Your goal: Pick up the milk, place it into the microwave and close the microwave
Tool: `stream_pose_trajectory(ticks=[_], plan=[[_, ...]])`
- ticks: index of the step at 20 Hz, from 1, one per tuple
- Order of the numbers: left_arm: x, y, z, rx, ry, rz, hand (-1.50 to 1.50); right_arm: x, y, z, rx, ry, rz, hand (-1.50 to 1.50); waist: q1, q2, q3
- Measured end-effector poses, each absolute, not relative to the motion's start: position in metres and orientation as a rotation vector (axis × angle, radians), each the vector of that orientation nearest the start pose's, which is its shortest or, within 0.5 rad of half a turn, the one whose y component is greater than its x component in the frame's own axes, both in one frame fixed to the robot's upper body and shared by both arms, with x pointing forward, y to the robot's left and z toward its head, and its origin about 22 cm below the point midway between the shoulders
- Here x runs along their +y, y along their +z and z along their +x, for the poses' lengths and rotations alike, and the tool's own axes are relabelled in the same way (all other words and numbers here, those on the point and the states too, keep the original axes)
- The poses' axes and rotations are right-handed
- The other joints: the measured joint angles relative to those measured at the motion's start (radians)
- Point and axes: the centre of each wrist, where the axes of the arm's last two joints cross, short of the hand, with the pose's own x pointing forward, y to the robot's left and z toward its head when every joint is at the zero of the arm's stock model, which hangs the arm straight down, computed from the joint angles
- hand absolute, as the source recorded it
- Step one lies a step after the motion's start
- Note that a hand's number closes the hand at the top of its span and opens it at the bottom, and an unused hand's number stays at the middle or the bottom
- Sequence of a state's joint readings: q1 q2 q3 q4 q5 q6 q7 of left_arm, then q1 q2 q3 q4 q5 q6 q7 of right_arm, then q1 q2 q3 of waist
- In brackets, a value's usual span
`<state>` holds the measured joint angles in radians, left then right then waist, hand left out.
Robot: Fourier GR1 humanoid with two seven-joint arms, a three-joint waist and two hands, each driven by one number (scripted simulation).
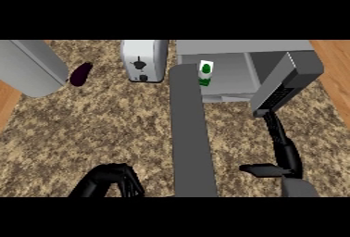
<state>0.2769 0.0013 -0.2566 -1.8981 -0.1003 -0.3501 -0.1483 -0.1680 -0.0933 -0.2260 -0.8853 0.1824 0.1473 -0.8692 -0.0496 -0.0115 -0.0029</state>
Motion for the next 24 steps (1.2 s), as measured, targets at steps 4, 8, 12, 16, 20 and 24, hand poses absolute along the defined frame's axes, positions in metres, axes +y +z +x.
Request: stream_pose_trajectory(ticks=[4, 8, 12, 16, 20, 24], plan=[[0.175, 0.022, 0.194, -1.735, -0.5, -0.353, 1.5, -0.307, -0.099, 0.214, -1.894, 0.152, -0.112, -1.5, 0.008, 0.004, 0.0], [0.157, 0.014, 0.216, -1.647, -0.643, -0.417, 1.5, -0.321, -0.086, 0.188, -1.903, 0.153, -0.155, -1.5, 0.006, 0.008, 0.001], [0.127, -0.001, 0.234, -1.575, -0.797, -0.44, 1.5, -0.334, -0.078, 0.163, -1.904, 0.153, -0.194, -1.5, 0.008, 0.01, 0.001], [0.102, -0.026, 0.25, -1.543, -0.86, -0.471, 1.5, -0.356, -0.062, 0.146, -1.93, 0.155, -0.197, -1.5, 0.007, 0.013, 0.001], [0.075, -0.046, 0.249, -1.523, -0.906, -0.522, 1.5, -0.361, -0.046, 0.138, -1.974, 0.153, -0.16, -1.5, -0.002, 0.016, 0.001], [0.052, -0.058, 0.24, -1.51, -0.933, -0.529, 1.5, -0.364, -0.031, 0.135, -2.011, 0.161, -0.116, -1.5, -0.027, 0.02, 0.0]])
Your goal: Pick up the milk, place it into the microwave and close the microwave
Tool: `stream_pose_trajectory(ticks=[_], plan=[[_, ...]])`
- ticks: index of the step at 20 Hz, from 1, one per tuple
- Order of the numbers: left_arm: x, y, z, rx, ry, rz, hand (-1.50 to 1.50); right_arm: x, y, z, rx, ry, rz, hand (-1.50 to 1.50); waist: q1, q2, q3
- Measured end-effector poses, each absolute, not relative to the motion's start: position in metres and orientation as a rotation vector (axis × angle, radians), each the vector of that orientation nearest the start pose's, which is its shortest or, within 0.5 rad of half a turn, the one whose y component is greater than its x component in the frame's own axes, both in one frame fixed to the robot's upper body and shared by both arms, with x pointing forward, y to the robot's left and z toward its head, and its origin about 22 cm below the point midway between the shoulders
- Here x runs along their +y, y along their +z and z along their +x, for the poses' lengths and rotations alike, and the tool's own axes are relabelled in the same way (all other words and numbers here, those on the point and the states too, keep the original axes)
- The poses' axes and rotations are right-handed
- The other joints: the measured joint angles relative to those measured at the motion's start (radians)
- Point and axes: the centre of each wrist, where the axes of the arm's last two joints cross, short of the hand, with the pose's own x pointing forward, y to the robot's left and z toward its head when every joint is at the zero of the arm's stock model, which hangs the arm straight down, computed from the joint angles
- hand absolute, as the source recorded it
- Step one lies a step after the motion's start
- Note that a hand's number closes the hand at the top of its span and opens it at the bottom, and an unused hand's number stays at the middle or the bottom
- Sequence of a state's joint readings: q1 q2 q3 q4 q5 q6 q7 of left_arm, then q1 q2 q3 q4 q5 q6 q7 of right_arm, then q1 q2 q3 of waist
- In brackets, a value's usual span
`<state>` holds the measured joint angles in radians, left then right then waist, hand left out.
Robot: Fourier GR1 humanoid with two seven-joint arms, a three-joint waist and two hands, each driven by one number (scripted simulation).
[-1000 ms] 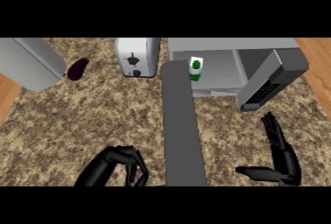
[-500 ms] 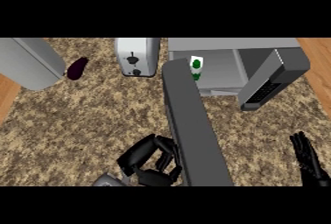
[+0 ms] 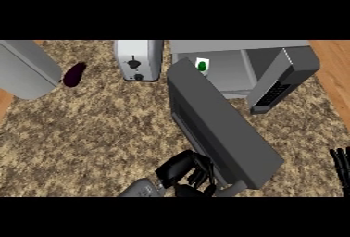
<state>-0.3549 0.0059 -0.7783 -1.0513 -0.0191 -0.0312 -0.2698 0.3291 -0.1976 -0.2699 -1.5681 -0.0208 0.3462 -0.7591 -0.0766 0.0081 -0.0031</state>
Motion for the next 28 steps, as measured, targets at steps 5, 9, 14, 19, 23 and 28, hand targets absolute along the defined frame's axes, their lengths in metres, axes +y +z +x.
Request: stream_pose_trajectory(ticks=[5, 9, 14, 19, 23, 28], plan=[[0.036, -0.057, 0.238, -1.53, -0.895, -0.437, 1.5, -0.37, -0.01, 0.142, -2.067, 0.187, -0.1, -1.5, -0.029, 0.004, -0.001], [0.03, -0.056, 0.239, -1.553, -0.833, -0.366, 1.5, -0.371, 0.007, 0.15, -2.115, 0.22, -0.07, -1.5, -0.056, 0.01, -0.002], [0.024, -0.047, 0.245, -1.609, -0.721, -0.324, 1.5, -0.368, 0.024, 0.158, -2.14, 0.263, 0.0, -1.5, -0.091, 0.02, -0.005], [0.019, -0.028, 0.258, -1.708, -0.568, -0.323, 1.5, -0.368, 0.039, 0.164, -2.154, 0.295, 0.054, -1.5, -0.123, 0.03, -0.008], [0.017, -0.017, 0.268, -1.74, -0.471, -0.33, 1.5, -0.366, 0.049, 0.169, -2.158, 0.316, 0.103, -1.5, -0.15, 0.039, -0.008], [0.015, -0.005, 0.285, -1.75, -0.386, -0.325, 1.5, -0.366, 0.062, 0.175, -2.165, 0.349, 0.145, -1.5, -0.181, 0.048, -0.008]])
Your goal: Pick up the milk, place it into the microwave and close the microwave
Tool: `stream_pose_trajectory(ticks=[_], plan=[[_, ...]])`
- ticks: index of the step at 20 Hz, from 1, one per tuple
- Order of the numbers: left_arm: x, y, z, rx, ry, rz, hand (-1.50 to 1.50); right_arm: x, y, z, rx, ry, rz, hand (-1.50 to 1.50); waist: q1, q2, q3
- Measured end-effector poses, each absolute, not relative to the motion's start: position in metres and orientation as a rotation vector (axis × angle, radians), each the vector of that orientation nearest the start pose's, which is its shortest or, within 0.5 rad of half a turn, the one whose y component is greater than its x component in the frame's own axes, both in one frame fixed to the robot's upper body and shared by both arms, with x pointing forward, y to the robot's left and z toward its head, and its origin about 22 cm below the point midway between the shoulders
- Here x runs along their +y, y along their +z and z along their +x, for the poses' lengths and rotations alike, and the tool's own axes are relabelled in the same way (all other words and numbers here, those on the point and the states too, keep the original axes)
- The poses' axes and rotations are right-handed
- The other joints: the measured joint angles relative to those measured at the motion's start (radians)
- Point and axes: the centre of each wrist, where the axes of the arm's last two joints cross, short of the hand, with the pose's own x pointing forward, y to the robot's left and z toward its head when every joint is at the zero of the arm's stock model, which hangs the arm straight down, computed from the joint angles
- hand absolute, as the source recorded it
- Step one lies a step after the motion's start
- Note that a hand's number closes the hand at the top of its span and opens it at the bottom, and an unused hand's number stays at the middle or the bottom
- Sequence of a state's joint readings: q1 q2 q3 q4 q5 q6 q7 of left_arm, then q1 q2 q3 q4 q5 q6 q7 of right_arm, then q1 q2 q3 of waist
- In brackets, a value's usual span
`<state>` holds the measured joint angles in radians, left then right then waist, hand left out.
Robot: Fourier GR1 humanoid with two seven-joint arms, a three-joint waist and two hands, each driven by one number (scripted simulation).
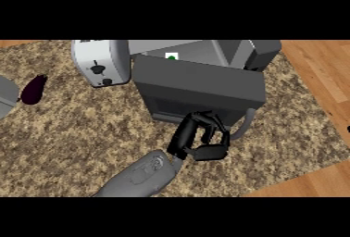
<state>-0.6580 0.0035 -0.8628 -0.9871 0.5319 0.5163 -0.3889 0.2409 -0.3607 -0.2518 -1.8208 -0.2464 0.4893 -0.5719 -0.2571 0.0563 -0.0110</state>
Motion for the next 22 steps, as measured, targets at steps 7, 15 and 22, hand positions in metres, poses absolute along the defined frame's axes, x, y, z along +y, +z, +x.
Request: stream_pose_trajectory(ticks=[7, 15, 22], plan=[[0.014, 0.011, 0.313, -1.752, -0.309, -0.293, 1.5, -0.373, 0.08, 0.182, -2.163, 0.394, 0.161, -1.5, -0.028, 0.014, 0.002], [0.015, 0.029, 0.339, -1.783, -0.214, -0.3, 1.5, -0.378, 0.096, 0.19, -2.176, 0.416, 0.172, -1.5, -0.052, 0.029, 0.003], [0.016, 0.028, 0.341, -1.803, -0.163, -0.319, 1.5, -0.385, 0.108, 0.198, -2.185, 0.42, 0.162, -1.5, -0.061, 0.03, 0.006]])
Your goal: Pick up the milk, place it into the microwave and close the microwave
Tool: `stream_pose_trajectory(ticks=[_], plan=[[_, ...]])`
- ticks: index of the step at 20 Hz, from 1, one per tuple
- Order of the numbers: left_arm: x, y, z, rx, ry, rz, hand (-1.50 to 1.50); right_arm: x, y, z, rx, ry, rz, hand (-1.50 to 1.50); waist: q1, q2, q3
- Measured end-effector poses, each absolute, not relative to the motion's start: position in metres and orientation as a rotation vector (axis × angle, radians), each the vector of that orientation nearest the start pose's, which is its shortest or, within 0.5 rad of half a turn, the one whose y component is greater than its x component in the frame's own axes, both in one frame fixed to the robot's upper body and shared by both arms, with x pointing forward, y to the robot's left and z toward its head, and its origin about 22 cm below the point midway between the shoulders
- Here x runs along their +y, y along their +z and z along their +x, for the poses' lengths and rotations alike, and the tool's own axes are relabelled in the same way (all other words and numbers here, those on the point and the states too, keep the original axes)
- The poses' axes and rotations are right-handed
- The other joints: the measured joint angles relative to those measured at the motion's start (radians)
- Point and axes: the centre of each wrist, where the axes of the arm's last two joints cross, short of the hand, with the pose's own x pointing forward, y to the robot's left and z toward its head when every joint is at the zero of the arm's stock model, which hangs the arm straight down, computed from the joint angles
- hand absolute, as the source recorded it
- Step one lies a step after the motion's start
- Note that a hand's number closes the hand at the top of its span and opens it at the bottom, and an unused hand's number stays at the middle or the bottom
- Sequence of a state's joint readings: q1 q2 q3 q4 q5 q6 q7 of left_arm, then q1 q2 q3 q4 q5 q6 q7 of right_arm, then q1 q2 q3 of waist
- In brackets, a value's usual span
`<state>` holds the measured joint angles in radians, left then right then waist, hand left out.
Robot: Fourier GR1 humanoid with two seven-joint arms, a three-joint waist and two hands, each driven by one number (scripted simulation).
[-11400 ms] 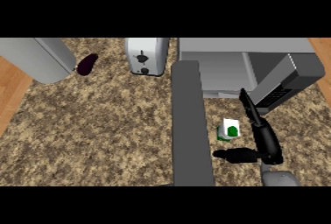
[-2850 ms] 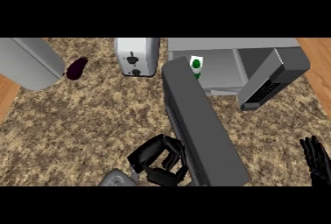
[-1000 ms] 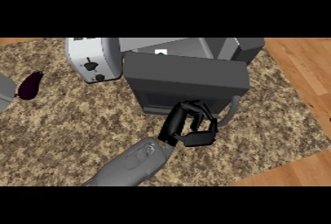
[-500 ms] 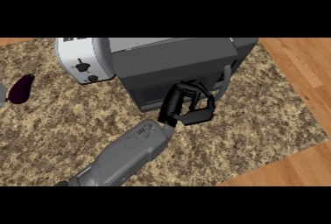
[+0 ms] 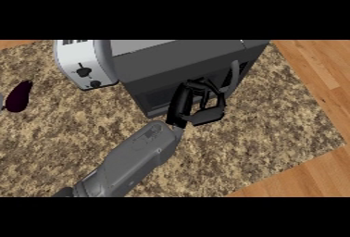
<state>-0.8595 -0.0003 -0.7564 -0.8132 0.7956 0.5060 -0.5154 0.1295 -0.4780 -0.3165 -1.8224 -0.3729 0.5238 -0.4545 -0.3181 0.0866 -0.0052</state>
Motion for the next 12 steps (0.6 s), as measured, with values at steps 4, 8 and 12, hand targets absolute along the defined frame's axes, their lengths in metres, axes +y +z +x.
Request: stream_pose_trajectory(ticks=[4, 8, 12], plan=[[0.016, 0.027, 0.341, -1.82, -0.149, -0.329, 1.5, -0.39, 0.117, 0.202, -2.193, 0.423, 0.142, -1.5, -0.002, 0.002, 0.001], [0.016, 0.025, 0.341, -1.834, -0.133, -0.336, 1.5, -0.396, 0.124, 0.206, -2.198, 0.43, 0.129, -1.5, -0.006, 0.002, 0.002], [0.016, 0.024, 0.341, -1.848, -0.12, -0.347, 1.5, -0.401, 0.131, 0.209, -2.199, 0.438, 0.11, -1.5, -0.008, 0.004, 0.003]])
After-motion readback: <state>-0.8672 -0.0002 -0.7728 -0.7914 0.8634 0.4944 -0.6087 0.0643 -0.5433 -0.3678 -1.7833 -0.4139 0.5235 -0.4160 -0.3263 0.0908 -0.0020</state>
